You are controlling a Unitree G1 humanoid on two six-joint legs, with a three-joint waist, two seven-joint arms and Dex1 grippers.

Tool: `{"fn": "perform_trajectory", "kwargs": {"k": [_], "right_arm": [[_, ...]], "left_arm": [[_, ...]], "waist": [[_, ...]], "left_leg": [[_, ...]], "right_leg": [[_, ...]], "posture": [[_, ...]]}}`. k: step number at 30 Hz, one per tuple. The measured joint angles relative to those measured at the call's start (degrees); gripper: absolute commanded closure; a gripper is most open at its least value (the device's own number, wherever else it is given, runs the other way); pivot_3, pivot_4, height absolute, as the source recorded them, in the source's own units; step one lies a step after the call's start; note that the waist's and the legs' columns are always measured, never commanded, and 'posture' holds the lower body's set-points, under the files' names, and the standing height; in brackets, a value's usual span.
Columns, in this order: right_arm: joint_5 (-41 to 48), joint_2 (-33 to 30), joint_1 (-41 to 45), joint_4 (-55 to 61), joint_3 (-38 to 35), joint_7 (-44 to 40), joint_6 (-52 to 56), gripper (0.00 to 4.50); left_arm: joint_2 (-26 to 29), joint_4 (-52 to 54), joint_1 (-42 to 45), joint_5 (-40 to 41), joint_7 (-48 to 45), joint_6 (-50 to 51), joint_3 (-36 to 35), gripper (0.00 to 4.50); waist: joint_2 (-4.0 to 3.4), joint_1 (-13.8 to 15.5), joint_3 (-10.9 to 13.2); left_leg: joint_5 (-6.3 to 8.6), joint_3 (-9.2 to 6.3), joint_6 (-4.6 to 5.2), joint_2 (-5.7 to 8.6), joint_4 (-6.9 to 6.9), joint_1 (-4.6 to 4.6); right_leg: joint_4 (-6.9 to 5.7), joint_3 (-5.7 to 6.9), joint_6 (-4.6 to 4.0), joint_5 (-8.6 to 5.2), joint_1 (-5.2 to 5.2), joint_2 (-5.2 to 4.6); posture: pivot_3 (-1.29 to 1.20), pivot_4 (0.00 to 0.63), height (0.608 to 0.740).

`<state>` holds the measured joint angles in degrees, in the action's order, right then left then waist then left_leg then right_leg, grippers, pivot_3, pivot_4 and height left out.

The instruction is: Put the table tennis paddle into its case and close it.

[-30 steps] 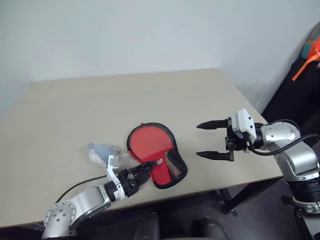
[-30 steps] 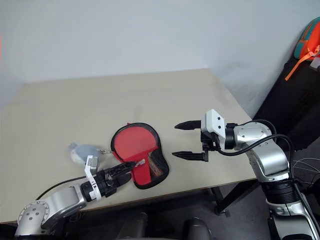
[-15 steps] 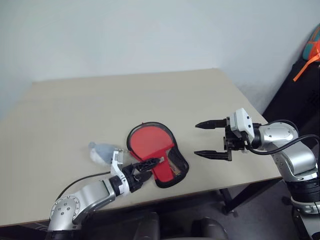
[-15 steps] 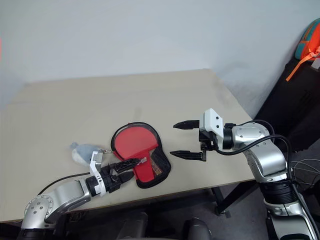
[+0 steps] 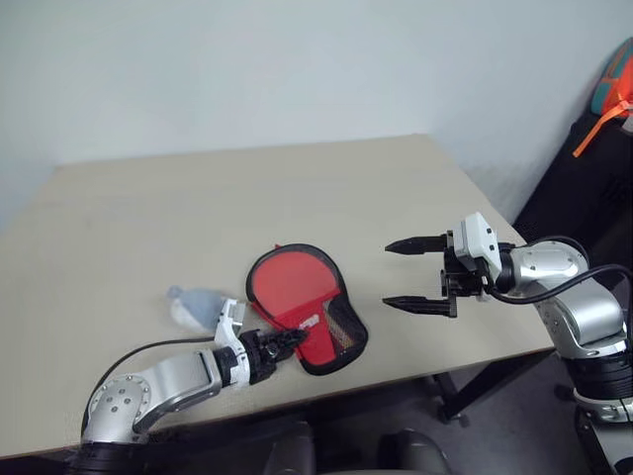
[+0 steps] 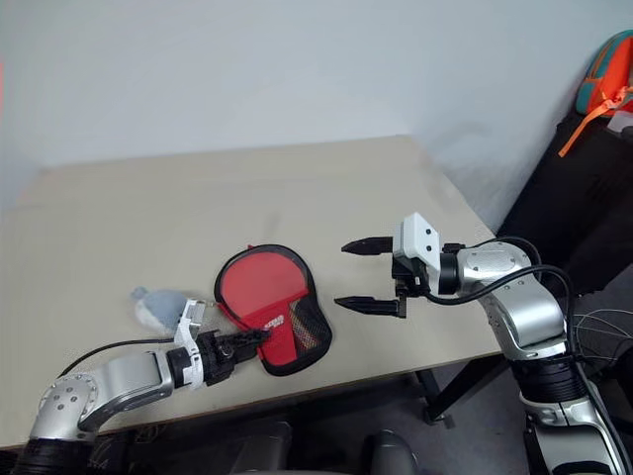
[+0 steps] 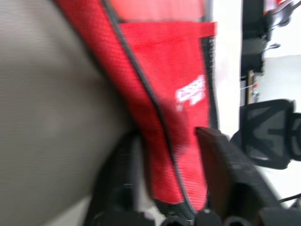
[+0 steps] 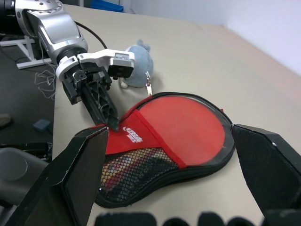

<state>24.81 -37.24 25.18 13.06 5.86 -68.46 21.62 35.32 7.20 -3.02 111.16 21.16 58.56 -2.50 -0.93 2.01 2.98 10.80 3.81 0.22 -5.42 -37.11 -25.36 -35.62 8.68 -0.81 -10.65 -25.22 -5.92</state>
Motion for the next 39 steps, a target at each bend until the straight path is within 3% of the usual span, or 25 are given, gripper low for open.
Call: {"fn": "perform_trajectory", "kwargs": {"k": [2, 3, 18, 26, 39], "right_arm": [[0.0, 0.1, 0.1, 0.1, 0.0, 0.1, 0.1, 0.0], [0.1, 0.1, 0.1, 0.2, 0.0, 0.1, 0.2, 0.0], [0.6, 0.5, 0.2, 0.8, 0.0, 0.9, 0.5, 0.0], [0.6, 1.0, 0.2, 0.8, 0.6, 1.1, 0.5, 0.0], [0.6, 2.0, 0.1, 1.1, 1.5, 1.7, 0.5, 0.0]], "left_arm": [[0.7, -0.5, 0.2, 0.0, 0.0, 0.5, 0.4, 4.34], [0.9, -0.4, 0.5, -0.1, 0.0, 0.7, 0.6, 4.47], [1.8, -1.1, 2.6, -2.2, -3.0, 3.1, 2.0, 4.47], [4.7, 2.3, 3.3, 0.1, -7.4, 7.8, 8.0, 4.47], [11.3, 3.9, 6.0, 0.1, -14.4, 11.0, 11.1, 4.47]], "waist": [[0.0, 0.0, 0.0], [-0.01, 0.0, 0.0], [-0.07, 0.2, 0.0], [0.15, 0.1, 0.1], [0.27, 0.1, 0.3]], "left_leg": [[0.0, 0.01, -0.01, 0.0, 0.04, 0.02], [0.01, 0.03, -0.01, 0.0, 0.06, 0.04], [0.02, 0.08, -0.03, 0.03, 0.16, 0.24], [0.05, 0.09, -0.03, 0.02, 0.18, 0.19], [0.07, 0.06, -0.06, 0.01, 0.19, 0.18]], "right_leg": [[-0.01, -0.02, 0.0, 0.0, -0.02, 0.0], [-0.01, -0.03, 0.0, 0.0, -0.02, 0.0], [0.03, -0.08, 0.0, 0.0, 0.05, -0.02], [0.06, -0.08, 0.0, 0.0, -0.01, -0.02], [0.07, -0.05, 0.0, 0.0, -0.08, -0.02]], "posture": [[0.0, 0.0, 0.706], [0.0, 0.0, 0.706], [0.0, 0.0, 0.706], [0.0, 0.0, 0.706], [0.0, 0.0, 0.706]]}}
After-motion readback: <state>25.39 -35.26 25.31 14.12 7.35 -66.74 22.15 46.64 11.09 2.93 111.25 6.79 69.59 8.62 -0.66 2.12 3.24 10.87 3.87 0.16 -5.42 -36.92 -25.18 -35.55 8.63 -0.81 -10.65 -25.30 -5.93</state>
